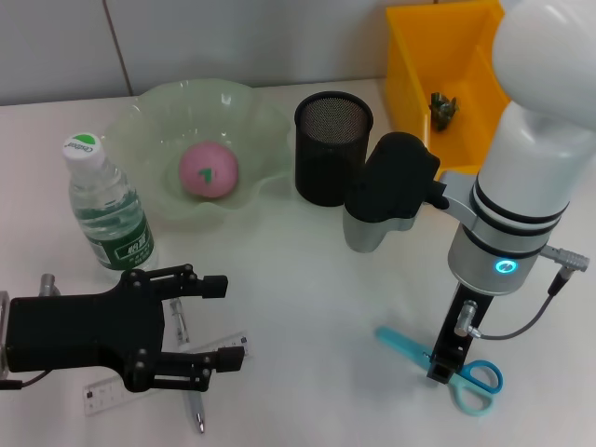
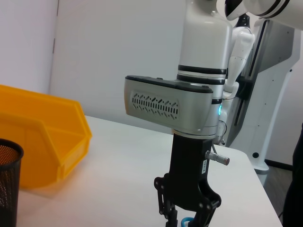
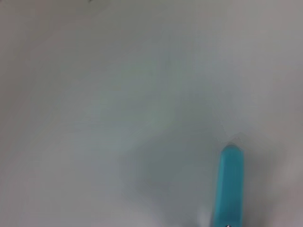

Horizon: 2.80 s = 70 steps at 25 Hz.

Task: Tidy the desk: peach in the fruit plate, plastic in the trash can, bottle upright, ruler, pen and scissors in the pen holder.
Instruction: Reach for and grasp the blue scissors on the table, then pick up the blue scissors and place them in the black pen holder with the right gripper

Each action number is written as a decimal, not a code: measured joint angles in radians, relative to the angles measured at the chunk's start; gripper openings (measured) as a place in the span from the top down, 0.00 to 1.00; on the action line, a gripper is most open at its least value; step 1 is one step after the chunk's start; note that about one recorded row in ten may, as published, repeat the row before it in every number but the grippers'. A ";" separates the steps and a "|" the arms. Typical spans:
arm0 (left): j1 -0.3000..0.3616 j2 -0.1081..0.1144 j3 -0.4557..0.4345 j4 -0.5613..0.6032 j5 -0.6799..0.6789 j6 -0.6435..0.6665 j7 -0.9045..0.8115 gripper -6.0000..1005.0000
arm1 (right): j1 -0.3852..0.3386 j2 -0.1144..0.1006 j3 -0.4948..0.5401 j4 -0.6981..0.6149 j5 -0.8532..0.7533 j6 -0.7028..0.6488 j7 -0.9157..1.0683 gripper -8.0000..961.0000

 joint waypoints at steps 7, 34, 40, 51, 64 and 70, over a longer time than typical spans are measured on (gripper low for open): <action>0.000 0.001 0.000 0.000 0.000 0.001 0.003 0.17 | -0.004 0.001 -0.027 -0.001 -0.003 0.006 0.014 0.65; -0.002 0.001 -0.002 0.007 -0.013 0.002 -0.002 0.17 | -0.002 0.000 -0.042 -0.007 -0.026 0.021 0.024 0.74; -0.002 0.001 -0.002 0.008 -0.014 0.001 -0.002 0.17 | -0.001 0.000 -0.042 -0.010 -0.025 0.021 0.022 0.74; -0.010 0.001 -0.001 0.001 -0.014 -0.002 -0.002 0.17 | 0.000 -0.003 -0.014 -0.021 -0.021 0.021 0.019 0.74; -0.011 0.001 -0.003 0.002 -0.014 -0.005 -0.004 0.17 | 0.001 -0.003 0.060 -0.042 0.007 0.014 0.008 0.74; -0.012 0.002 -0.014 0.002 -0.014 -0.002 -0.005 0.17 | -0.003 -0.006 0.155 -0.060 0.044 -0.004 -0.010 0.74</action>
